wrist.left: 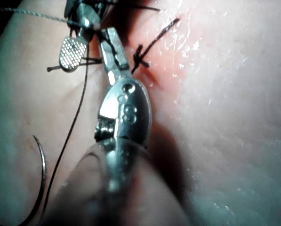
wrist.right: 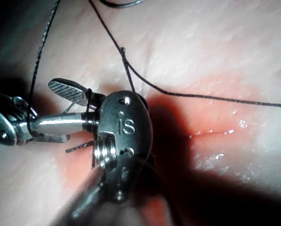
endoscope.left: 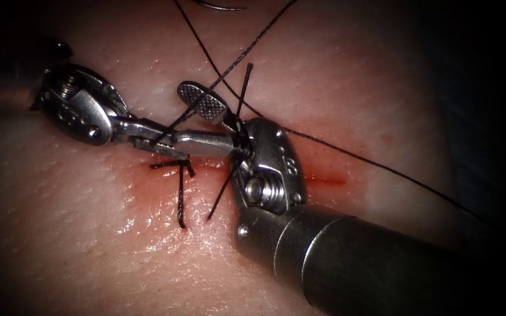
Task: Wound Closure
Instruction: Wrap the suture two times counter-clockwise around the right gripper
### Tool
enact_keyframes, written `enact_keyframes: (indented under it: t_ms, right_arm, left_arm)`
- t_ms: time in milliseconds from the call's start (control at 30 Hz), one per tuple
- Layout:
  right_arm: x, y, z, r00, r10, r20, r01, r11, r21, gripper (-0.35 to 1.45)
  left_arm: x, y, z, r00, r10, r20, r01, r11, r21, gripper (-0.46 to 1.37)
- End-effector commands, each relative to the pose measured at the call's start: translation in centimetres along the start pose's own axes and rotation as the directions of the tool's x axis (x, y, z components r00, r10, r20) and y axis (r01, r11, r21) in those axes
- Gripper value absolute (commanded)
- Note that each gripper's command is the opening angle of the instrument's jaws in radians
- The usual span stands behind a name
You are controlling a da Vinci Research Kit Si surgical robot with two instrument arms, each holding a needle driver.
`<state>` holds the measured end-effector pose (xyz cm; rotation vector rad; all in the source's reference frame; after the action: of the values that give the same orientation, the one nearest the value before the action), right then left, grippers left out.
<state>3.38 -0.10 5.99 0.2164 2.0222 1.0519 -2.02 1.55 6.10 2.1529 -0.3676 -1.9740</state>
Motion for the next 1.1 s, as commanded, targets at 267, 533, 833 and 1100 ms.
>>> enact_keyframes:
  t_ms: [267,533,833,1100]
  right_arm:
    - [-0.01,0.07,-0.04,0.998,-0.045,0.033,0.043,0.998,0.052,0.75]
    - [-0.01,0.07,-0.03,0.998,-0.058,0.035,0.057,0.997,0.046,0.75]
    - [-0.03,0.01,0.01,0.995,-0.037,0.088,0.041,0.998,-0.047,0.86]
    - [0.0,0.0,0.04,0.993,-0.001,0.12,0.015,0.993,-0.12,0.83]
  left_arm:
    - [0.16,0.08,0.01,1.0,0.003,-0.027,-0.003,1.0,-0.02,-0.35]
    - [0.18,0.14,0.05,0.999,0.013,-0.034,-0.014,1.0,-0.024,-0.35]
    - [0.14,0.21,0.18,0.996,0.073,0.042,-0.073,0.997,-0.012,-0.35]
    - [0.19,0.27,0.27,0.98,0.131,0.148,-0.138,0.99,0.036,-0.35]
